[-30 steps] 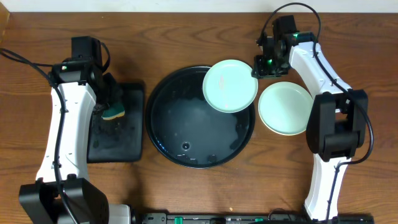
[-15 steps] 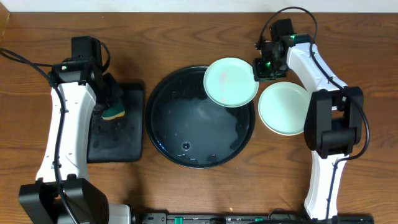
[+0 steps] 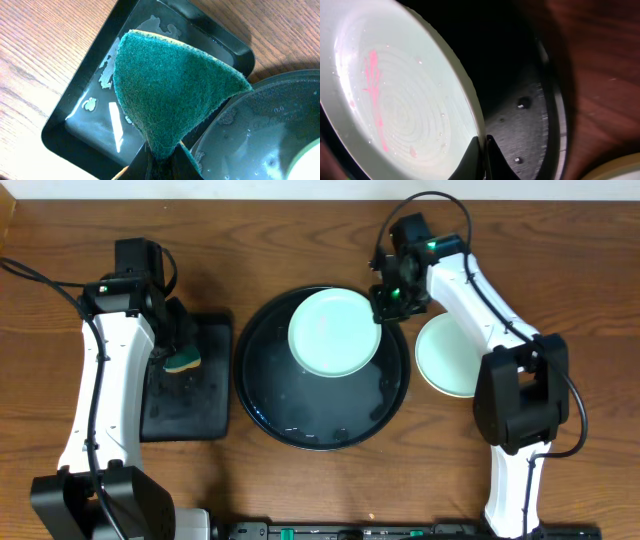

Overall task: Clean dirty plates on tray and stack at the side
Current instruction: 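Move the right gripper to the rim of the remaining green plate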

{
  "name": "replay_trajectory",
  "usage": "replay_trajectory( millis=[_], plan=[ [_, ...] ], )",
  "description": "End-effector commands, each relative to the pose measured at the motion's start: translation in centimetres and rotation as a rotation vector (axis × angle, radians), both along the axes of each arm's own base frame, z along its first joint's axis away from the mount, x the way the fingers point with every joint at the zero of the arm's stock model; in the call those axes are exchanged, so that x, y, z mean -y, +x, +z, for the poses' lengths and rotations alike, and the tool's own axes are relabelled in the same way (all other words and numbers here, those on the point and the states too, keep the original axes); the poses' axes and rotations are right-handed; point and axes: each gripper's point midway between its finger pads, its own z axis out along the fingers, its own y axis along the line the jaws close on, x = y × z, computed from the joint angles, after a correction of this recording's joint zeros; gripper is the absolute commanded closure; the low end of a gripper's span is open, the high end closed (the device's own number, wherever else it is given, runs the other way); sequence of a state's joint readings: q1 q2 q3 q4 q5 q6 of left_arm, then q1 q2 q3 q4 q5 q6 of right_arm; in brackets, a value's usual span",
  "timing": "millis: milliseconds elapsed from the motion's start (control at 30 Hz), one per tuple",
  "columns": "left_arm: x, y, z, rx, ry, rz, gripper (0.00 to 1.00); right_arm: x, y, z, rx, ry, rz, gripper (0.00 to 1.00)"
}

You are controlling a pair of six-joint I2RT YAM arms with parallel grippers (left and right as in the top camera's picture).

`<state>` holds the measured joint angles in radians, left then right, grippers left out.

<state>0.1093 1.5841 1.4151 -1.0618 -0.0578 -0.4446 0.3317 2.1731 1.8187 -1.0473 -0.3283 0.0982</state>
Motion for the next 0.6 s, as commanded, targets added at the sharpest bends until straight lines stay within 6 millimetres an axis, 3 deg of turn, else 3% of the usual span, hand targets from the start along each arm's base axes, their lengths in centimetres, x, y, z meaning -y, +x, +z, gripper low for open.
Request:
replay_trajectory(
  millis=[0, 267, 567],
  plan=[
    [0.7, 0.2, 0.5, 0.017, -0.004, -0.027, 0.93, -1.2, -0.7, 0.6, 0.000, -0.011, -0.001, 0.99],
    [4.6, 1.2, 0.5, 0.042, -0.019, -0.139, 0.93, -3.1, -2.9, -1.8, -0.035, -0.032, 0.029, 0.99],
    [11.7, 2.3, -1.0, 0.071, -0.031, -0.321, 0.93, -2.9, -4.2, -6.3, -0.045, -0.037, -0.010, 0.99]
  ],
)
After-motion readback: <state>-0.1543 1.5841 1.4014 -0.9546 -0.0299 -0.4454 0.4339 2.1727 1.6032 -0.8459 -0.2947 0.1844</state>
